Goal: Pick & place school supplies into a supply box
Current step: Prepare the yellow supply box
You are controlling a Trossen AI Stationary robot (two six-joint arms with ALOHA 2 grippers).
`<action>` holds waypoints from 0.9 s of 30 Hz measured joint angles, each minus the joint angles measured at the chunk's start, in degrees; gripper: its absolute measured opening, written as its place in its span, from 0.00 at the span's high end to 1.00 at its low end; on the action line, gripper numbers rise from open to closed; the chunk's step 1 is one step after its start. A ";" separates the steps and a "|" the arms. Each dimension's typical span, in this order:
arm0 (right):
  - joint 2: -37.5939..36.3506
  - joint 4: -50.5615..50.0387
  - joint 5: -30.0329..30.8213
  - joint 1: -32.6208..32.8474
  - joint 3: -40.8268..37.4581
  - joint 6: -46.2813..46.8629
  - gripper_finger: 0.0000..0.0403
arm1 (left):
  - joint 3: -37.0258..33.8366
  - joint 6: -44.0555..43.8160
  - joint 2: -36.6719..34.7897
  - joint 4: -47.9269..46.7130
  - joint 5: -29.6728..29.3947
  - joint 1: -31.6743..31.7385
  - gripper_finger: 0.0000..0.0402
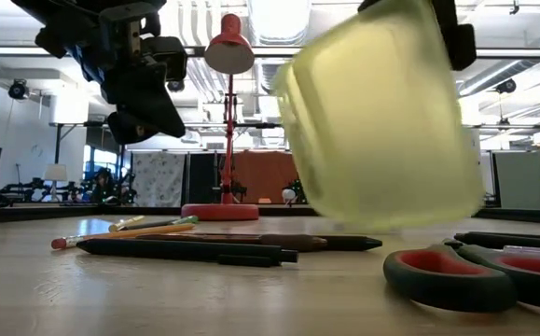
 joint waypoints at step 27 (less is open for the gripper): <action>25.42 -36.37 12.59 -3.20 19.08 -4.85 0.98 | -0.09 -1.59 -0.02 -2.00 -0.12 -1.05 0.99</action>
